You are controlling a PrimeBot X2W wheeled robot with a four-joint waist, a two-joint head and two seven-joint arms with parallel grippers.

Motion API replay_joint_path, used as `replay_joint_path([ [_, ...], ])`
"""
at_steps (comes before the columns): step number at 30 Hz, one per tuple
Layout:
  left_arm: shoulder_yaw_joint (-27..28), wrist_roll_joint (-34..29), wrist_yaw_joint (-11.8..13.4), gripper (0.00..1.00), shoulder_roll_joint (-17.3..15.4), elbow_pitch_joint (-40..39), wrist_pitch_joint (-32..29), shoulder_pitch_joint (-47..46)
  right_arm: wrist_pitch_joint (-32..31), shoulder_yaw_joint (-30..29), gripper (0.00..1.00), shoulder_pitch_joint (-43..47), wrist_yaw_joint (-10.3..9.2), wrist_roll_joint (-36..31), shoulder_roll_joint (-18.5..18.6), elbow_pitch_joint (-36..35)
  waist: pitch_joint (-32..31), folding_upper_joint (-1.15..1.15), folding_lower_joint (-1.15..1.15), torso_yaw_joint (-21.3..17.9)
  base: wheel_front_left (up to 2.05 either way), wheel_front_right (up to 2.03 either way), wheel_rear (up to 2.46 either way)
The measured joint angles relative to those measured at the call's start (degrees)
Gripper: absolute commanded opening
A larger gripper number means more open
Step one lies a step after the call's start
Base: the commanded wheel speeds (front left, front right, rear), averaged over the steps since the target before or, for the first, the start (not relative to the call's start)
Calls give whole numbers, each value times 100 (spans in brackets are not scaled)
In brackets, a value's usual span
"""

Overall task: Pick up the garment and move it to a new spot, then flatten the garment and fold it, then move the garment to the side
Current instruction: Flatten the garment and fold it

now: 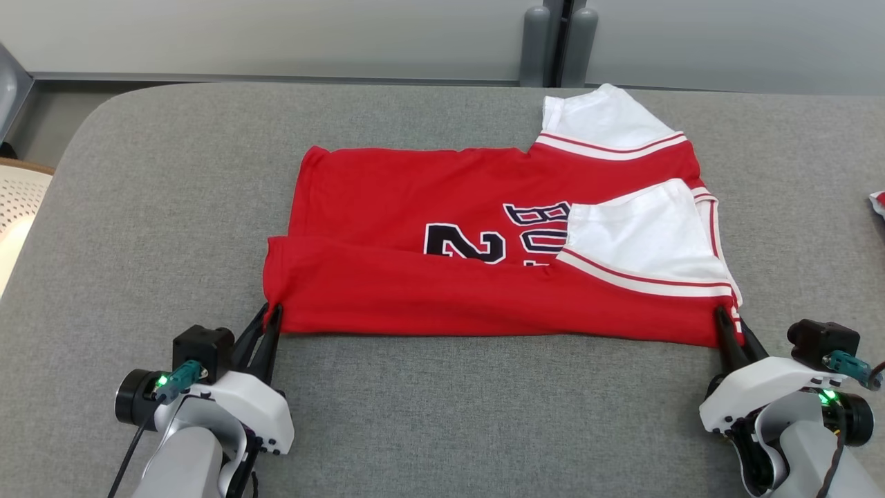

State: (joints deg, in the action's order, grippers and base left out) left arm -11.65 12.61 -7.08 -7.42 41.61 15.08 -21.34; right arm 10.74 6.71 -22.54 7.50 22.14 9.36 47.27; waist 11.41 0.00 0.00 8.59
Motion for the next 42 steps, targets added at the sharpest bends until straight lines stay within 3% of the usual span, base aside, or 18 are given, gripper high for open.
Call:
replay_joint_path([
  [6,-369,-241,-18,0,-121,86,1,155,-223,339,0,57,0,891,281,-202,-206,0,0,-46,0,0,0],
  [14,-548,-196,-42,0,-308,225,1,446,-1211,548,0,648,8,1866,809,-779,-617,0,0,-120,0,0,0],
  [18,-677,-190,-42,0,-450,160,1,655,-1824,560,0,1274,8,2223,988,-1414,-835,0,0,-128,0,0,0],
  [22,-877,-99,-43,0,-519,-3,-23,878,-2260,268,0,1851,8,2373,1193,-2165,-918,0,0,-140,0,0,0],
  [29,-1139,140,-43,0,-780,-428,-266,1190,-3039,-396,0,2879,7,2273,979,-3378,-927,0,0,-129,0,0,0],
  [30,-1143,172,-43,0,-803,-479,-287,1223,-3126,-455,98,2980,5,2216,896,-3516,-926,0,0,-131,0,0,0],
  [31,-1144,192,-43,2,-818,-530,-305,1257,-3214,-537,100,3059,5,2135,823,-3628,-924,0,0,-133,0,0,0],
  [33,-1157,224,-42,43,-818,-610,-349,1318,-3297,-720,100,3154,-1,1983,690,-3821,-917,0,0,-136,0,0,0],
  [35,-1159,325,-42,100,-794,-689,-391,1365,-3303,-877,100,3192,-1,1850,514,-3965,-911,0,0,-134,0,0,0],
  [38,-1176,432,-42,100,-748,-780,-464,1456,-3170,-1131,100,3187,-1,1723,163,-4136,-925,0,0,-141,0,0,0],
  [42,-1037,564,75,100,-745,-946,-413,1522,-2746,-943,100,3108,-1,1644,-63,-4537,-924,0,0,-150,0,0,0],
])
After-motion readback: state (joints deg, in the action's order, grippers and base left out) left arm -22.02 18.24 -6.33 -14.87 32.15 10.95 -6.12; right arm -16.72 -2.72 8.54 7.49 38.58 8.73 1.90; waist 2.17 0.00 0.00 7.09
